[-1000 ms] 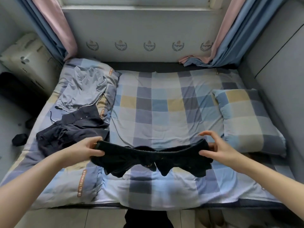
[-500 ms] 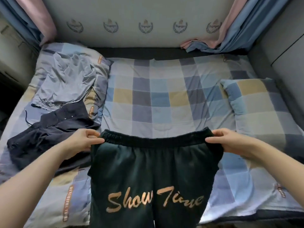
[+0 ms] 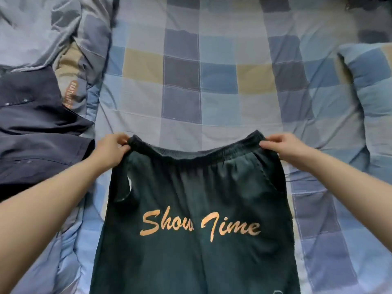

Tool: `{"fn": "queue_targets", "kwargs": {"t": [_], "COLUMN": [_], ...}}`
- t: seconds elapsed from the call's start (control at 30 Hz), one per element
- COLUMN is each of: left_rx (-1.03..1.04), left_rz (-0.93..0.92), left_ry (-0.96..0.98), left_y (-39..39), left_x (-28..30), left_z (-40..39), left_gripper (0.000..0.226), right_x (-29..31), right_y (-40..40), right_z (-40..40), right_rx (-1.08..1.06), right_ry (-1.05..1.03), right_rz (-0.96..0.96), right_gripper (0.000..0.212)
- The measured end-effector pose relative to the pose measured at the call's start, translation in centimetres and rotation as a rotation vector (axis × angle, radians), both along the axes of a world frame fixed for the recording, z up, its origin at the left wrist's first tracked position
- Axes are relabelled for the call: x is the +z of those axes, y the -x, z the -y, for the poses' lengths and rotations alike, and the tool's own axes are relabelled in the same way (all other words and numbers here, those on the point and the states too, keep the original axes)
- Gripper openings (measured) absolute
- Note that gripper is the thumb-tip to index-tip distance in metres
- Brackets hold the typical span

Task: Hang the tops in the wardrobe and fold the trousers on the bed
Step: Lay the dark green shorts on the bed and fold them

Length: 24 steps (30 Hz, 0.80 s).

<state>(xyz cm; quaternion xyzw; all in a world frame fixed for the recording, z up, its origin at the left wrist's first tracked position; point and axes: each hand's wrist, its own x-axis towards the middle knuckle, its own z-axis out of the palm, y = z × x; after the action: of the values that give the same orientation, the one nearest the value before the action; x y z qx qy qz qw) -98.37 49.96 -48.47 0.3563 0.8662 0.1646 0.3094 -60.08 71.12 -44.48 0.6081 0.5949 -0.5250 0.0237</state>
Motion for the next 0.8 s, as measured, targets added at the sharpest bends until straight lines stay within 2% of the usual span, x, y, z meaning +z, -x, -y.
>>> {"fn": "queue_targets", "kwargs": {"t": [0.1,0.17,0.23,0.3,0.37,0.5,0.57,0.63,0.73,0.8], "left_rx": [0.096,0.151,0.129,0.104,0.106,0.245,0.299,0.351,0.438,0.459], "left_rz": [-0.041,-0.076,-0.088,-0.058,0.015,0.018,-0.060,-0.099,-0.043,-0.030], "left_ry": [-0.142,-0.189,-0.118,-0.012,0.051,0.237,0.299,0.281,0.283,0.297], "left_y": [2.7,3.8,3.8,3.1,1.4,-2.0,-3.7,-5.3,-7.1,-7.7], "left_x": [-0.6,-1.1,-2.2,-4.2,-6.7,-10.7,-11.7,-11.6,-11.2,-11.1], "left_z": [-5.9,-9.1,-9.9,-8.2,-4.1,6.9,12.1,15.8,19.7,21.6], "left_gripper": [0.029,0.046,0.065,0.071,0.061,0.062,0.057,0.054,0.043,0.034], "right_x": [-0.1,-0.6,-2.0,-4.6,-7.2,-10.5,-11.2,-11.5,-12.4,-12.8], "right_y": [3.6,5.7,6.8,7.4,7.0,3.0,1.2,0.5,0.2,0.5], "right_z": [-4.9,-7.7,-8.3,-6.1,-1.5,9.5,15.1,20.4,27.4,30.7], "right_rx": [-0.128,-0.148,-0.084,-0.050,0.019,0.107,0.046,-0.050,-0.179,-0.296], "right_ry": [-0.257,-0.401,-0.488,-0.506,-0.492,-0.515,-0.470,-0.319,-0.071,0.029], "right_rz": [-0.028,0.078,0.232,0.269,0.265,0.268,0.198,0.120,0.093,0.110], "right_gripper": [0.024,0.041,0.046,0.045,0.045,0.036,0.027,0.018,0.009,0.011]}}
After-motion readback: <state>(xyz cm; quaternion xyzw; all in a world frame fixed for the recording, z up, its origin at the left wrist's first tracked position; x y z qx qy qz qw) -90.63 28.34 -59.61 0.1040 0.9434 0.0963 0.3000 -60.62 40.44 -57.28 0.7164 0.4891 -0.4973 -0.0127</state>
